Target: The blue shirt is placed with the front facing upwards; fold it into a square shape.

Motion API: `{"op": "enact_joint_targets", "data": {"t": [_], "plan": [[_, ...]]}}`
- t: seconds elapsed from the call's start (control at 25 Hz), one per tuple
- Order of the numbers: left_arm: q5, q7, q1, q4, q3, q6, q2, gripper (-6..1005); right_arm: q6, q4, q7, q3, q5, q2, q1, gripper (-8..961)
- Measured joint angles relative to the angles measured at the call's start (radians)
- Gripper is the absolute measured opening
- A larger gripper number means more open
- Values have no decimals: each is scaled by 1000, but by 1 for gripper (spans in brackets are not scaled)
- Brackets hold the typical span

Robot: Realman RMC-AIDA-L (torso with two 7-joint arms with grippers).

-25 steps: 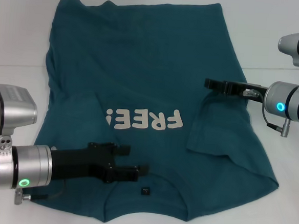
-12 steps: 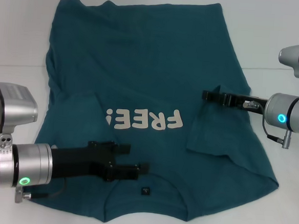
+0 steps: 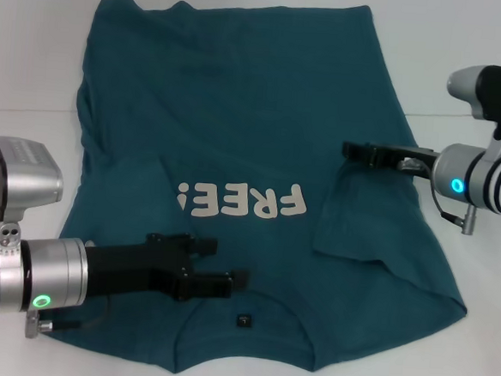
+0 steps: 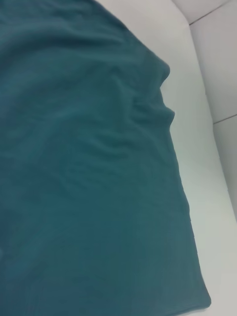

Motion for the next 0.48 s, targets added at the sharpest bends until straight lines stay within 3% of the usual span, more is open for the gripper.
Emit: {"op": "enact_joint_targets", "data": {"t": [0.48], "plan": [[0, 0, 0, -2, 0, -2, 0, 875, 36, -2, -11, -2, 16, 1, 29, 819]]}}
